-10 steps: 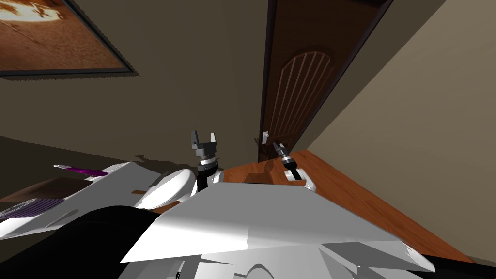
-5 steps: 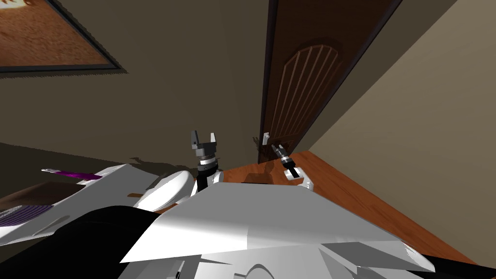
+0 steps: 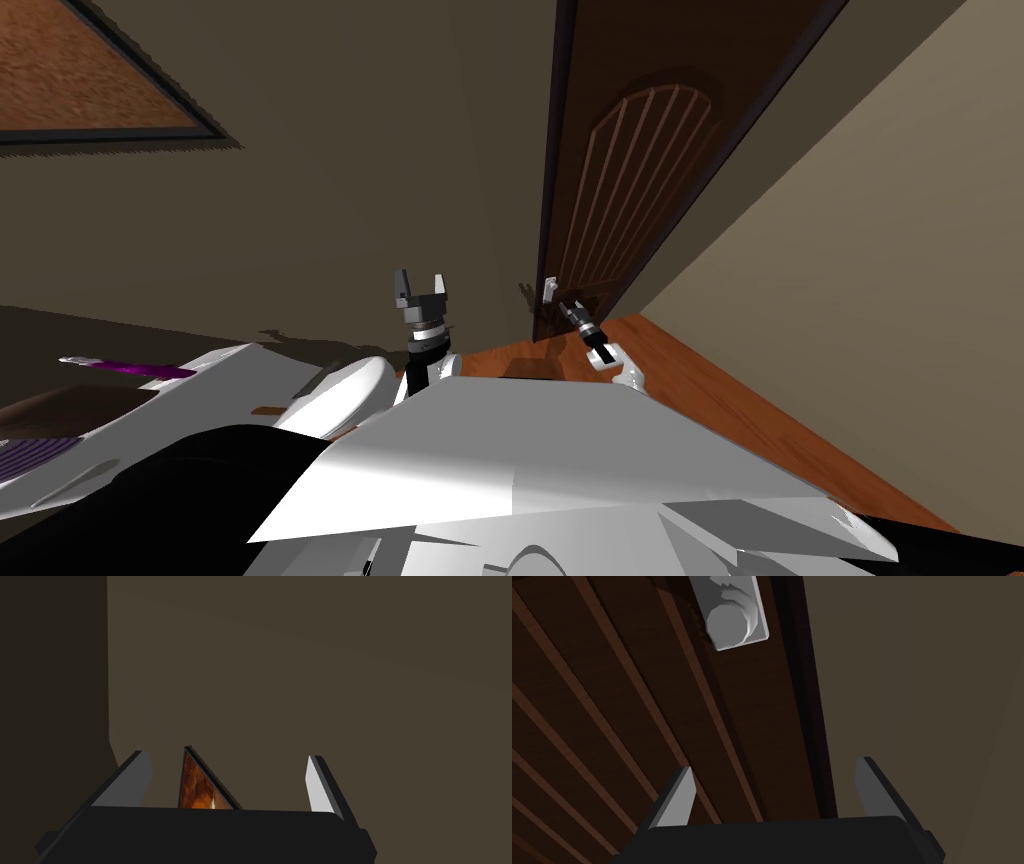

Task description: Pull the door open

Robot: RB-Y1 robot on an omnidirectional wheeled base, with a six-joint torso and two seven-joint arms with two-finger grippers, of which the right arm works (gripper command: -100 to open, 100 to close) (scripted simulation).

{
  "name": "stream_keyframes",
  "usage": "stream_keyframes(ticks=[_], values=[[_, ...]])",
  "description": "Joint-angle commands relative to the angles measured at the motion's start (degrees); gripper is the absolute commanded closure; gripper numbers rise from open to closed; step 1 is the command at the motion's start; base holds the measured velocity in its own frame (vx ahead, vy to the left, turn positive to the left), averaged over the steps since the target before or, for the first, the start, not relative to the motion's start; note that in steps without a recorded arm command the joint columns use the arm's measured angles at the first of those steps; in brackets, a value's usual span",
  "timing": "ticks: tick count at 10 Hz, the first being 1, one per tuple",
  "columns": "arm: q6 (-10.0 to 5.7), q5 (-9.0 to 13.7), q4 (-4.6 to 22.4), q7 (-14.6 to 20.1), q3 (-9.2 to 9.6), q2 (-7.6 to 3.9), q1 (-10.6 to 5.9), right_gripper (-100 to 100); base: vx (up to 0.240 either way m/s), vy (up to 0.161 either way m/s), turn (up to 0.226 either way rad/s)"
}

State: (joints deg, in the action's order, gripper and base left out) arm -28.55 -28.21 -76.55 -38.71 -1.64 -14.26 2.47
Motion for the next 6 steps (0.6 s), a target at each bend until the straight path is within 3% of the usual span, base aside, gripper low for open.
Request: stream_keyframes(ticks=[1,6], values=[[0.39,-1.02,1.76,-1.63,0.19,-0.25,-0.83,-100,0.102,-0.010,0.015],[0.81,-3.08,6.37,-4.87,0.34,-1.17,-3.04,-100,0.084,-0.018,0.009]])
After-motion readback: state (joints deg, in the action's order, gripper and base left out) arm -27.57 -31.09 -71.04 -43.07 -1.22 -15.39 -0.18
